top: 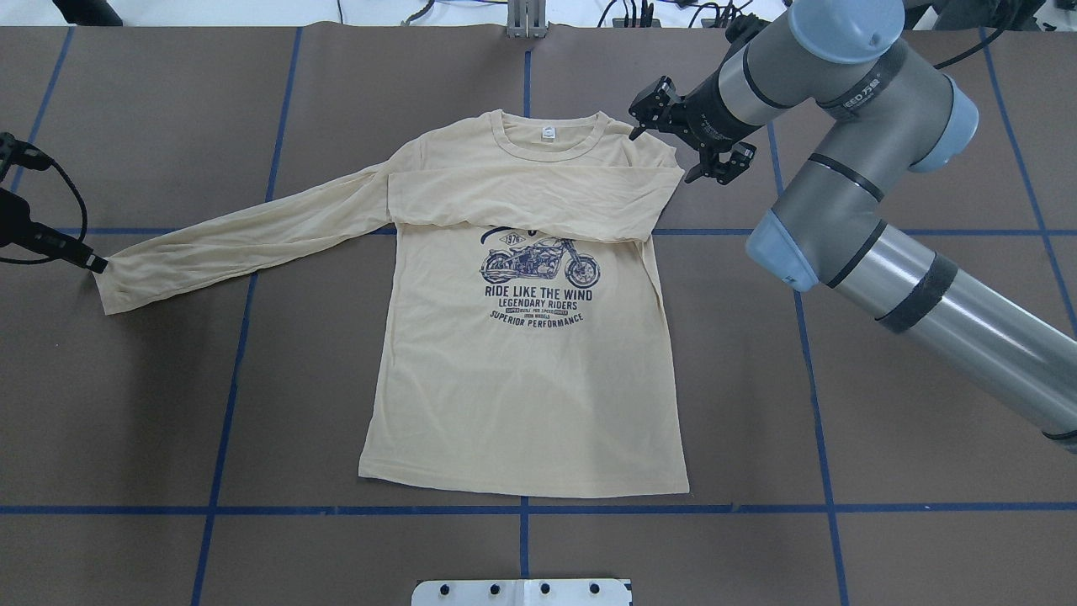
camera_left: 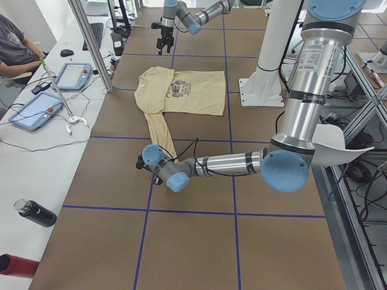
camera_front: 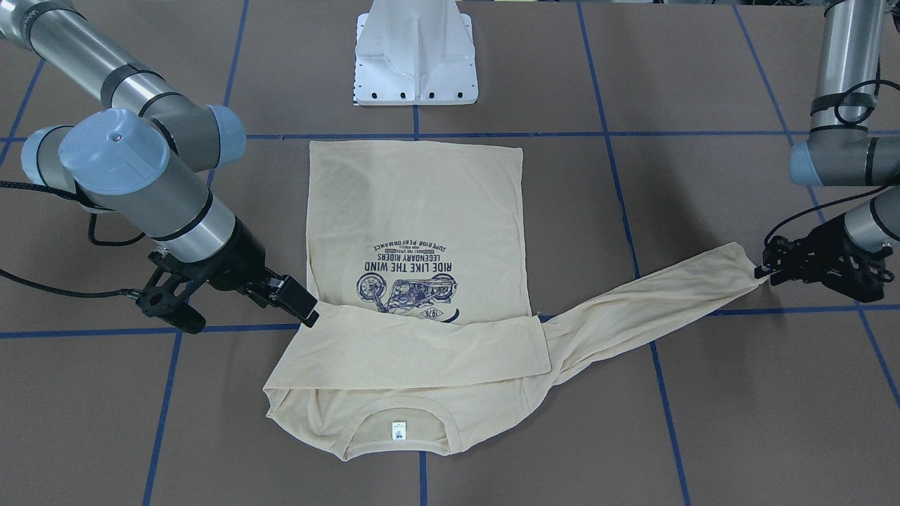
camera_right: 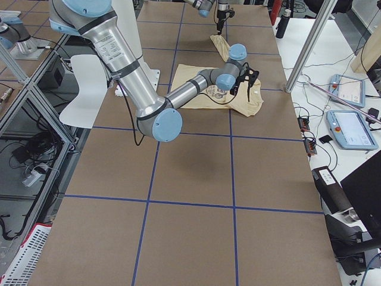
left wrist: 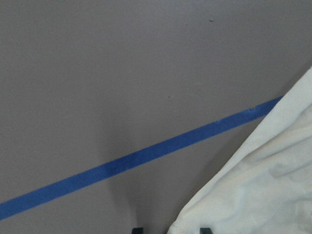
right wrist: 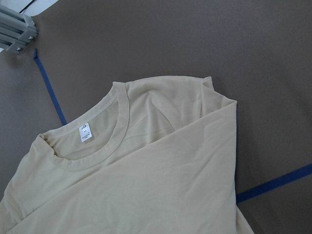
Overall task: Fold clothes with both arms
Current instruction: 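Fold the other sleeve over the chest with the left gripper while the right withdraws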
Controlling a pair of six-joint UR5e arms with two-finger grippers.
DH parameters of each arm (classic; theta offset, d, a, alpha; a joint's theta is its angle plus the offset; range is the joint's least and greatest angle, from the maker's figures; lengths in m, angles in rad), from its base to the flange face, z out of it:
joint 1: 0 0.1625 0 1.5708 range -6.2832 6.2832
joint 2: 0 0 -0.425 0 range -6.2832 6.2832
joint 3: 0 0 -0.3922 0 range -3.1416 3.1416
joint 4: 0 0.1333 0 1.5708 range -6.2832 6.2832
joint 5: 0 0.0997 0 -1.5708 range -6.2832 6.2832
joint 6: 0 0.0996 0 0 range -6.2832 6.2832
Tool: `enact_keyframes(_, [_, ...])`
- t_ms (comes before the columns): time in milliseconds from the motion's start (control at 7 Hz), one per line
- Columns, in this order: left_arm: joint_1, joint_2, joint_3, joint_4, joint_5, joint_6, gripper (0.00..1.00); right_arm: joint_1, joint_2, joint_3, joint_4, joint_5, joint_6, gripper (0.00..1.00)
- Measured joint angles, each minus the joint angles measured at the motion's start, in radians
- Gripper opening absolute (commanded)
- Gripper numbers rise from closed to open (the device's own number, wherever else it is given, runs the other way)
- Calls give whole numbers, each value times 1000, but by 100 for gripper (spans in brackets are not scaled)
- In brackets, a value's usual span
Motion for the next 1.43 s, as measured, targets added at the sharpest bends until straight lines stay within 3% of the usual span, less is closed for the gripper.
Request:
enact_keyframes(286, [0, 1, -17, 2, -28, -11, 0, 12, -7, 1, 0, 14, -1, 98])
enact_keyframes(571, [0, -23, -95, 5, -132, -140, 0, 82, -58, 3, 3, 106, -34, 98])
enact_keyframes(1000, [48, -293, -182, 4, -161, -672, 0, 225, -241, -2, 41, 217, -326, 99])
enact_keyframes(1143, [99, -402, -183, 5, -125, -837, 0, 261, -299, -4, 47, 227, -427, 99])
enact_keyframes(1429, [221, -602, -161, 4, 69, -1077, 0, 310, -378, -11, 49, 229, -575, 99])
